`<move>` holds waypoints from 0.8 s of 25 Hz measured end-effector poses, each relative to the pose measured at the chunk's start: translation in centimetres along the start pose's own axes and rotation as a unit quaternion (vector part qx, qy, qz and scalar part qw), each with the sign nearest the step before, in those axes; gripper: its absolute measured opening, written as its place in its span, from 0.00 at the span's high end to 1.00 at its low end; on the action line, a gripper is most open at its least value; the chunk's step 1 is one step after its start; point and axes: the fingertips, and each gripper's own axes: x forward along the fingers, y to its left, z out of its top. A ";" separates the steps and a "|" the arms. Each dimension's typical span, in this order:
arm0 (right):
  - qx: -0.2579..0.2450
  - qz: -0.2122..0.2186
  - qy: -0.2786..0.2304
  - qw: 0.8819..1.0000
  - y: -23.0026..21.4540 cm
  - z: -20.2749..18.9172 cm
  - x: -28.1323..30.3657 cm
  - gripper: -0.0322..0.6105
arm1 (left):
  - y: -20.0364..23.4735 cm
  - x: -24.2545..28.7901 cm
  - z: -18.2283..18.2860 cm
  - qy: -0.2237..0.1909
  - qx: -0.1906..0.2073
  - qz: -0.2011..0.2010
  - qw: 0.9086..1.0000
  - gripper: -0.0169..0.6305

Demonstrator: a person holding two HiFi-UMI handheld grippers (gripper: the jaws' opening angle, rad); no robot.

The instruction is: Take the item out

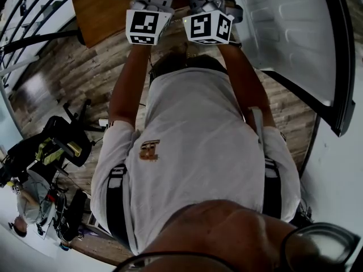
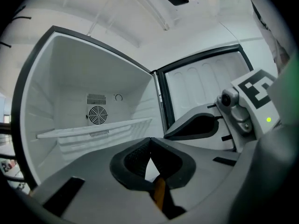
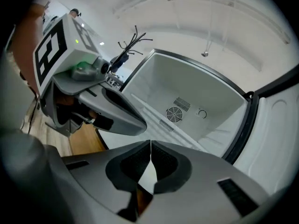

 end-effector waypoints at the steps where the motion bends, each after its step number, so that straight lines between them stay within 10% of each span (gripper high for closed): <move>1: -0.017 -0.002 0.009 1.000 0.1 -0.3 0.3 0.90 | 0.1 0.3 -0.3 0.007 0.015 -0.002 1.000 0.95; 20: -0.204 0.007 0.152 0.967 3.3 -5.2 5.7 0.89 | 2.1 3.8 -7.5 0.097 0.303 -0.097 0.943 0.95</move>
